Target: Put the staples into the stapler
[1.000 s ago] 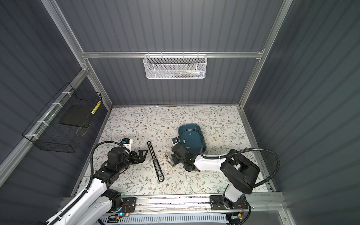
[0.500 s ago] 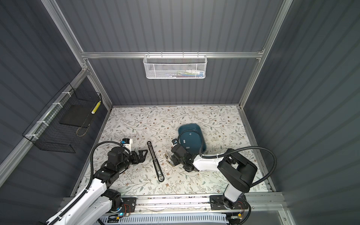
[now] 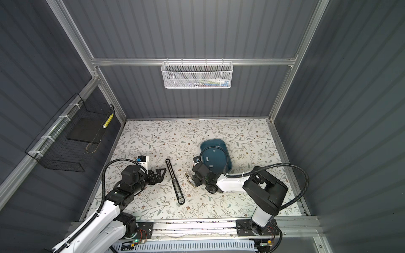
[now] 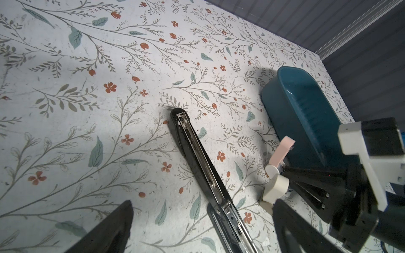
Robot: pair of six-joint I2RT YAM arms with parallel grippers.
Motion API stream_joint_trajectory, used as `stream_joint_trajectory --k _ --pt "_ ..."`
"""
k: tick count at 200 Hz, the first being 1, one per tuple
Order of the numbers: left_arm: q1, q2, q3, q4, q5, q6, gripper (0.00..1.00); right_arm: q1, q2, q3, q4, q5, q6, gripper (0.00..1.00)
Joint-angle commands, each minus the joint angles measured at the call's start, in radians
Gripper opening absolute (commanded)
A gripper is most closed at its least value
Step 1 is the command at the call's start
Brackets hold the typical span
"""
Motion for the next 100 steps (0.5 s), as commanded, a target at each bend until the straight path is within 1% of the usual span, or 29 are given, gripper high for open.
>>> stream_joint_trajectory --k 1,38,53,79,100 --pt "0.003 0.005 -0.002 0.005 0.015 -0.009 0.99 0.005 0.017 0.014 -0.005 -0.004 0.012 0.06" --pt "0.003 0.005 0.0 0.004 0.014 -0.01 0.99 0.008 -0.006 0.006 -0.033 -0.007 0.017 0.06" --pt "0.003 0.005 -0.001 0.004 0.014 -0.011 0.99 0.009 -0.014 0.009 -0.055 0.002 0.006 0.09" --pt "0.003 0.002 -0.002 0.003 0.015 -0.01 0.99 0.01 -0.008 0.021 -0.084 -0.015 -0.011 0.12" --pt "0.003 0.001 -0.002 0.003 0.014 -0.009 0.99 0.01 -0.006 0.015 -0.077 -0.012 -0.004 0.19"
